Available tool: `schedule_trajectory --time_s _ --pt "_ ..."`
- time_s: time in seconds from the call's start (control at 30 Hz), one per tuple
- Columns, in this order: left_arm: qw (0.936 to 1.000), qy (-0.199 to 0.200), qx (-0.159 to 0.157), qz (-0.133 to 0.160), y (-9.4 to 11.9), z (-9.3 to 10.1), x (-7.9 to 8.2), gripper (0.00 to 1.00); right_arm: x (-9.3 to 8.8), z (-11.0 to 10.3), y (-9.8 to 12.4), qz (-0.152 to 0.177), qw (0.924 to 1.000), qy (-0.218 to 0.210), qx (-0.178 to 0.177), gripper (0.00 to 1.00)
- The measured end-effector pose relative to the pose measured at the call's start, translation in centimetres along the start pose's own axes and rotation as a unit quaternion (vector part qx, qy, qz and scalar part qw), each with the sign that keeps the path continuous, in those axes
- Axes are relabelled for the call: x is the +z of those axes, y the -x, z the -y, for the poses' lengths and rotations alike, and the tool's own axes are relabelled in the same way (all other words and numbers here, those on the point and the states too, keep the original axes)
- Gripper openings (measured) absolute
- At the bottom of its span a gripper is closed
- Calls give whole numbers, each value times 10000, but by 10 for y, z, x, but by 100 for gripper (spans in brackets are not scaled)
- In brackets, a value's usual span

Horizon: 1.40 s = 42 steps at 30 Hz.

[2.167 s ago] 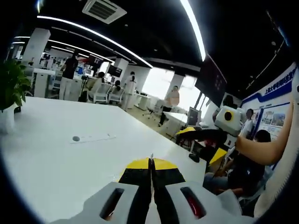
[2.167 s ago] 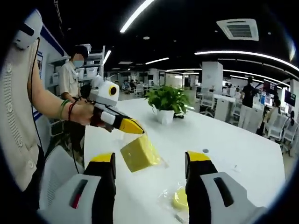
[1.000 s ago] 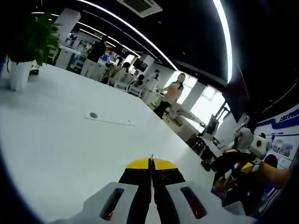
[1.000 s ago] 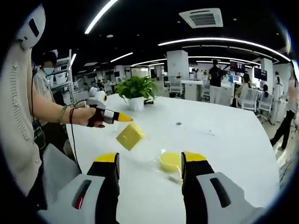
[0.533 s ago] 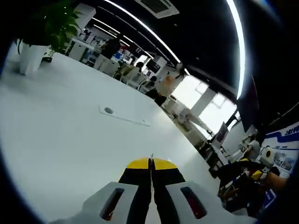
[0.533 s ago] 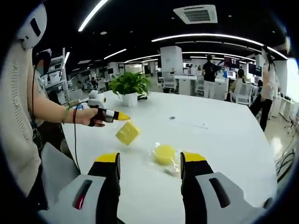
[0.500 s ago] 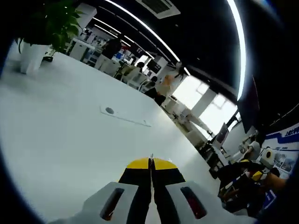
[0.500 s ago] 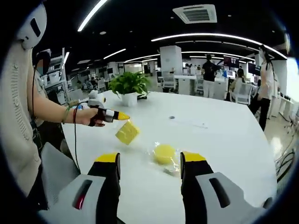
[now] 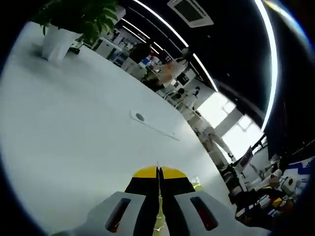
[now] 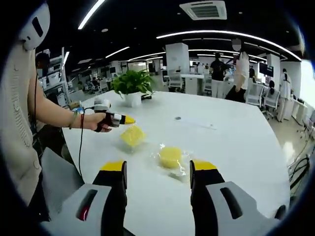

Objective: Compare the silicone blocks by pressing each to a similar depth, holding the contact briefly, and releasing to observe deformation and rebound differences across the visible hardness samples.

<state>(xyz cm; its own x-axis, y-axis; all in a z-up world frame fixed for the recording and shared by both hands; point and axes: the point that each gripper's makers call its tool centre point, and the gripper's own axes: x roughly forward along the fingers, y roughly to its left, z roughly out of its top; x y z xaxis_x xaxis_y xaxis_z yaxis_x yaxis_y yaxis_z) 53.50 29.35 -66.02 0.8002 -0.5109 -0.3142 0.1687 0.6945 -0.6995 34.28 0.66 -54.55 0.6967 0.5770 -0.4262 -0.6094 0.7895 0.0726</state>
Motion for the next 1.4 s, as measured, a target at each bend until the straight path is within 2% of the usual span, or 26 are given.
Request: schedule_trajectory --time_s 0.17,0.3,0.57,0.9,1.1,1.27,1.37,1.4 --pt "9992 32 377 -83 -4 -25 -5 0 -1 4 1 -7 10000 -29 -55 47" --pt "9984 11 548 -123 -6 -35 -7 0 -2 5 1 -17 10000 -37 -78 46" --pt "9982 110 572 -172 -14 -34 -20 0 -6 8 2 -65 9999 -65 -109 45" --pt "9970 3 676 -386 -23 -37 -36 0 -9 12 2 -81 9999 -88 -115 45" --pt "9954 -157 819 -464 -25 -46 -37 0 -10 15 2 -80 9999 -86 -123 44" --pt "9954 -177 817 -476 -25 -47 -37 0 -11 15 1 -70 9998 -114 -112 44" --pt "9952 -315 832 -411 -23 -49 -35 5 -11 15 0 -51 9999 -129 -97 44" --pt "9947 -361 868 -406 -22 -51 -35 9 -12 15 -1 -59 9998 -138 -92 44"
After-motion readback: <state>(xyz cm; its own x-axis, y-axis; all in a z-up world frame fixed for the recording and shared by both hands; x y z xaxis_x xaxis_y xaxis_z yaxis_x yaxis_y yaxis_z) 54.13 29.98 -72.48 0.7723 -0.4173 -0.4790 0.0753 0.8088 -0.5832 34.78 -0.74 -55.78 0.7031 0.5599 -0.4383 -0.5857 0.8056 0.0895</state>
